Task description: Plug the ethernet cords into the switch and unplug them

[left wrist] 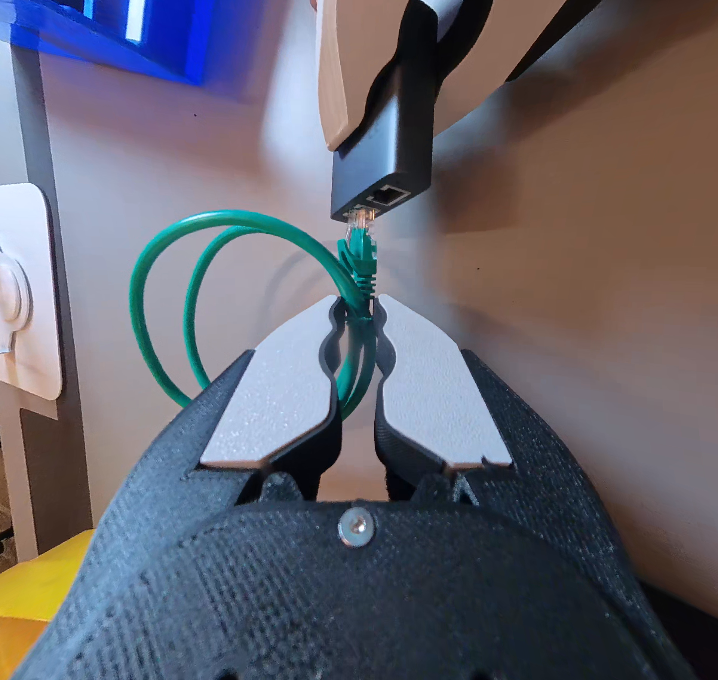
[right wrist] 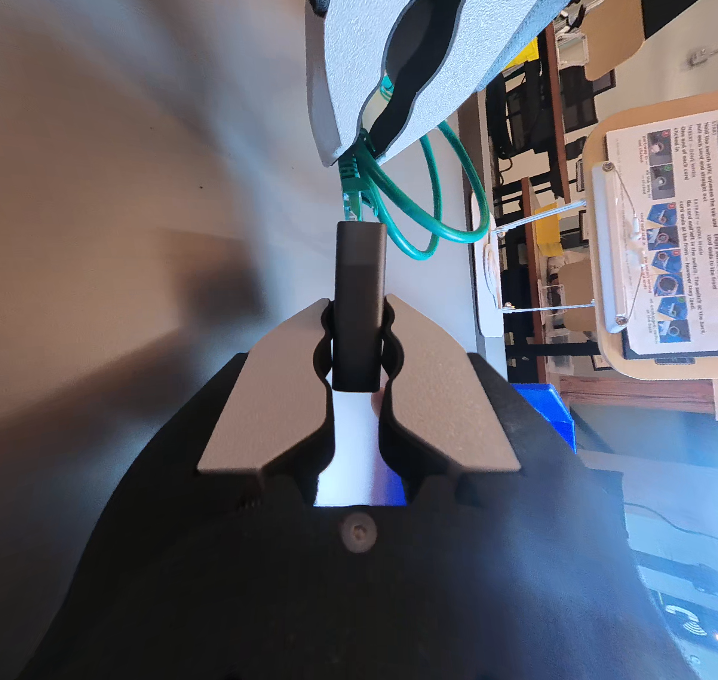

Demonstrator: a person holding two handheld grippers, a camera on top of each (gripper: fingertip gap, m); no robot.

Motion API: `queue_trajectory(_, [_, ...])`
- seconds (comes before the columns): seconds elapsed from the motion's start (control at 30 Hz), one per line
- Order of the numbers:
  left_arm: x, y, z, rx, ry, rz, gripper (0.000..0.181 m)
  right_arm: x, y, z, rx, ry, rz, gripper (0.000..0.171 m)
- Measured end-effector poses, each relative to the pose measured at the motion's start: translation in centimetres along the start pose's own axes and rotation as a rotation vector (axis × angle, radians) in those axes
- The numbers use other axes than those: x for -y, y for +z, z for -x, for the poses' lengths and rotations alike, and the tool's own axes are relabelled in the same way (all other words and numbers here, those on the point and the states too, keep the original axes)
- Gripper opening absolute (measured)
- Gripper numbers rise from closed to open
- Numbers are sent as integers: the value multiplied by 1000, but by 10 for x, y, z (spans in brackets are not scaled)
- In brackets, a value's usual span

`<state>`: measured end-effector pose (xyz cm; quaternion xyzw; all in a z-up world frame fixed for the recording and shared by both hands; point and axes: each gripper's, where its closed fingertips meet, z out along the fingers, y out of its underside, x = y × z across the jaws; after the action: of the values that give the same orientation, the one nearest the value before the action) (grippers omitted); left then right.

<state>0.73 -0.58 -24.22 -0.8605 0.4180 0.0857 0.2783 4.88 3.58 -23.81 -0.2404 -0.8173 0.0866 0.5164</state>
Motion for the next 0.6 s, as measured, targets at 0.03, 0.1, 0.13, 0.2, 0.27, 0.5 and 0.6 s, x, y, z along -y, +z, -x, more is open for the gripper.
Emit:
queue_trajectory(0.03, [-1, 0, -1, -4, 0, 6, 14, 0, 1, 1, 3, -5, 3, 21])
queue_trajectory(0.1, [0, 0, -3, -24, -5, 2, 14, 2, 2, 3, 0, -40, 12, 21])
queue_trajectory(0.13, [0, 0, -5, -36, -3, -3, 14, 4, 2, 5, -2, -63, 14, 22])
queue_trajectory(0.2, [0, -1, -7, -42, 24, 4, 14, 7, 3, 7, -2, -78, 12, 21])
queue_trajectory(0.27, [1, -2, -8, -39, 35, -4, 14, 8, 3, 9, 10, -62, 8, 21])
queue_trajectory(0.5, [2, -3, -18, -82, 72, -53, 13, 17, 1, 18, 58, -37, -47, 21])
queue_trajectory(0.6, [4, -7, -12, -75, 49, -97, 14, 16, 3, 13, 52, 4, -48, 21])
